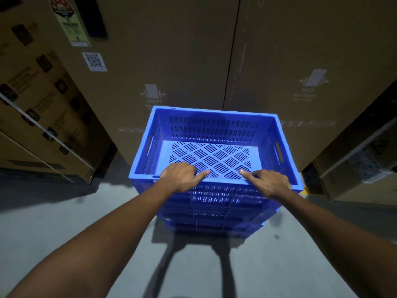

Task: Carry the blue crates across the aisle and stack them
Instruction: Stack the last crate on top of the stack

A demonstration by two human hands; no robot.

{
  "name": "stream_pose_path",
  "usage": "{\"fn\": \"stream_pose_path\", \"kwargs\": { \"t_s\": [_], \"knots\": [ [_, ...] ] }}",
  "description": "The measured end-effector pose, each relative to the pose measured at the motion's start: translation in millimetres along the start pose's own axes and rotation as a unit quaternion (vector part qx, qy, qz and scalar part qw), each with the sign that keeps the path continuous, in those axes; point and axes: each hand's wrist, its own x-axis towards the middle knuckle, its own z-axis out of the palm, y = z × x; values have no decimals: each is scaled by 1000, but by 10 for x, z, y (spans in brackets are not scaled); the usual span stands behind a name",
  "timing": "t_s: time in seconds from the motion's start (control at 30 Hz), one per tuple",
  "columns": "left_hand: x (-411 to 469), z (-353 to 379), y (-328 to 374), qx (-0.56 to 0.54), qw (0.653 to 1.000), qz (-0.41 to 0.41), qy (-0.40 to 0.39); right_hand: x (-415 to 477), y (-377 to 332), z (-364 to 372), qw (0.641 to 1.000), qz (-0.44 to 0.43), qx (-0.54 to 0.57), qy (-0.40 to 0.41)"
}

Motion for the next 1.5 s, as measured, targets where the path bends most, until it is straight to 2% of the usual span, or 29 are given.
{"fn": "stream_pose_path", "kwargs": {
  "t_s": [0.23,0.33,0.43,0.53,0.7,0.8,0.93,1.03,1.13,1.23,1.4,1.5],
  "knots": [
    [53,57,-14,-14,1000,-15,-4,96,7,37,999,22,-30,-17],
    [103,73,-42,-67,996,-50,19,127,-168,47,998,28,-44,-31],
    [135,74,-49,-122,987,-92,50,108,-405,61,999,-9,-51,-6],
    [122,86,-18,-93,989,-99,59,96,-475,108,998,-35,-57,20],
    [110,74,31,-42,992,-91,70,93,-468,142,997,-27,-46,47],
    [67,91,53,-65,986,-99,117,70,-491,152,996,-34,-33,69],
    [31,163,73,-80,967,-118,211,60,-467,274,988,-28,-44,142],
    [45,159,77,-69,970,-117,202,57,-456,258,992,-15,-36,121],
    [39,103,41,-72,980,-104,156,58,-516,207,997,-6,-35,67],
    [-8,34,-23,-100,984,-78,126,79,-781,197,1000,-1,-7,21],
    [-334,-196,-509,-12,960,-146,237,71,-1677,312,994,-100,42,26],
    [-440,-165,-962,-30,962,-193,193,152,-2220,371,987,-147,43,37]
  ]
}}
